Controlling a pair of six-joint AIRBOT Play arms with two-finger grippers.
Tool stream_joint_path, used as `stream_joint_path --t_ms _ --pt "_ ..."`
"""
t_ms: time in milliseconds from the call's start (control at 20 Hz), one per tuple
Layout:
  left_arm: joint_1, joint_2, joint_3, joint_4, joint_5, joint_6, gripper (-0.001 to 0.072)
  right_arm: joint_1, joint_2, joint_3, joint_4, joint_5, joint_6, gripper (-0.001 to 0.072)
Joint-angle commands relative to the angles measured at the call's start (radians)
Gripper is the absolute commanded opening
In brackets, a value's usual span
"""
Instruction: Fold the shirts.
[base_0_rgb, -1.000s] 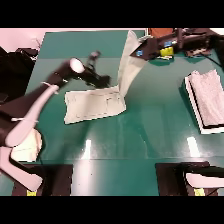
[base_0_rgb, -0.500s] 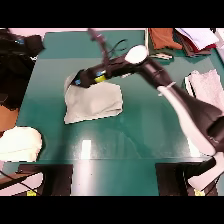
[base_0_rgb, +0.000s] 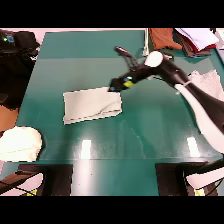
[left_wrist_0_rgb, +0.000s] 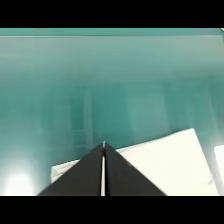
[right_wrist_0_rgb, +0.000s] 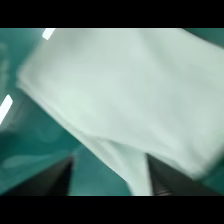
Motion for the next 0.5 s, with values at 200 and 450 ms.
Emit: stream_joint_path --t_ms 200,450 --pt "-0.099 -0.021 -0.014 -0.018 0.052 0.014 0.0022 -0.233 -0.027 -0.283 0.171 -0.032 0.023 0.0646" --pt "-0.099 -0.060 -0.014 -0.058 0.028 0.015 0.0023 -0.108 -0.217 -0.137 0.285 -0.031 0.012 0.0645"
